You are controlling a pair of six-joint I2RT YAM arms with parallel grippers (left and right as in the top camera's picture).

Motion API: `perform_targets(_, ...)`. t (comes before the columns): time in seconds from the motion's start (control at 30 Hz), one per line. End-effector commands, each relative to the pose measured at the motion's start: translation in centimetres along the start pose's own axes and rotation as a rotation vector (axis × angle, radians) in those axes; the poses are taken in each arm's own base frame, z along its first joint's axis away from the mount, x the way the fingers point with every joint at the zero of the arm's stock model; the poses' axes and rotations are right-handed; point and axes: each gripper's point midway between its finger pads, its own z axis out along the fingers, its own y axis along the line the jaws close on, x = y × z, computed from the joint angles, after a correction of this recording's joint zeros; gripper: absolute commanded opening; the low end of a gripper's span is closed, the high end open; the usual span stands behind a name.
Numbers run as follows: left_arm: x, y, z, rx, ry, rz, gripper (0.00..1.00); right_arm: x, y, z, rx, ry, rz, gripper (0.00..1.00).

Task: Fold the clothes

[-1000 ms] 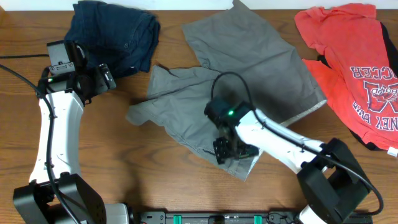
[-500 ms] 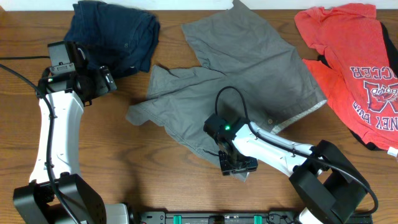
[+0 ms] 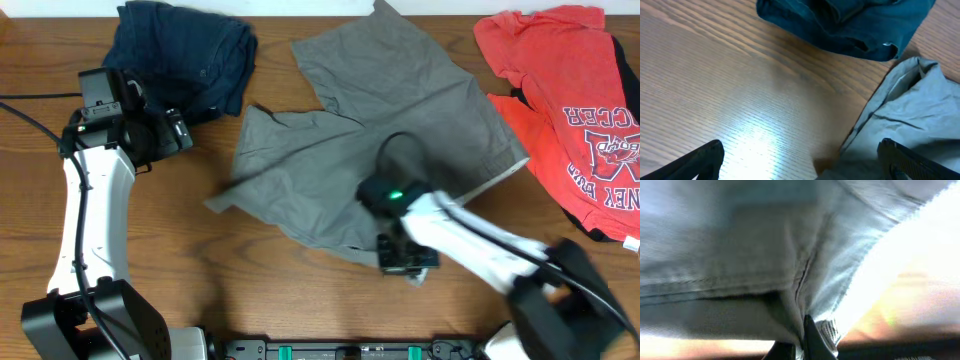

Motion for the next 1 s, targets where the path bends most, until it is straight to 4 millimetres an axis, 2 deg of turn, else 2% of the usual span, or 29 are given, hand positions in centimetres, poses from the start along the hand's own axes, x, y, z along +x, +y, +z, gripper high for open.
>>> perform_targets(0.0, 0.9, -0.7, 0.4, 0.021, 0.033, 0.007, 0.99, -0.3, -1.5, -3.5, -0.115, -0.055, -0.030, 0.01)
perform_targets(0.07, 1.1, -1.2, 0.5, 0.027, 0.037, 0.021, 0.99, 0.9, -2.0, -5.2, -0.232, -0.019, -0.051, 0.01)
perform_targets(0.13, 1.3, -1.9, 0.5, 0.034, 0.040, 0.036, 0.99, 2.3, -3.3, -6.3, -0.289, 0.017, -0.027, 0.01)
perform_targets(0.23, 1.6, -2.9, 0.5, 0.045, 0.044, 0.066, 0.99, 4.0, -6.5, -6.8, -0.231, 0.044, 0.046, 0.01)
perform_targets(0.33, 1.8, -3.7, 0.5, 0.054, 0.045, 0.087, 0.99, 4.4, -7.6, -7.1, -0.207, 0.024, 0.076, 0.01)
perform_targets(0.37, 1.9, -3.9, 0.6, 0.057, 0.046, 0.093, 0.99, 4.4, -7.6, -7.3, -0.211, 0.012, 0.075, 0.11)
perform_targets(0.43, 2.0, -4.4, 0.6, 0.061, 0.049, 0.112, 0.99, 3.9, -7.4, -7.4, -0.222, -0.021, 0.076, 0.53)
perform_targets(0.5, 2.1, -4.6, 0.6, 0.066, 0.049, 0.130, 0.99, 3.2, -7.2, -7.6, -0.232, -0.049, 0.073, 0.77)
perform_targets(0.53, 2.2, -4.7, 0.6, 0.067, 0.050, 0.137, 0.99, 2.9, -7.1, -7.6, -0.236, -0.062, 0.072, 0.82)
perform_targets(0.6, 2.2, -4.8, 0.6, 0.068, 0.050, 0.141, 0.99, 2.0, -6.9, -7.8, -0.251, -0.097, 0.082, 0.86)
perform_targets(0.73, 1.9, -5.6, 0.9, 0.086, 0.035, 0.158, 0.99, -0.9, -6.0, -8.7, -0.296, -0.218, 0.084, 0.86)
perform_targets(0.8, 1.5, -7.8, 1.2, 0.167, 0.014, 0.238, 1.00, -2.8, -5.4, -9.4, -0.324, -0.297, 0.076, 0.85)
perform_targets(0.87, 1.3, -11.5, 1.4, 0.297, -0.026, 0.356, 1.00, -4.3, -4.9, -10.1, -0.348, -0.366, 0.069, 0.84)
perform_targets(0.97, 0.4, -15.5, 2.1, 0.367, -0.111, 0.469, 1.00, -5.9, -4.9, -10.8, -0.345, -0.440, 0.067, 0.84)
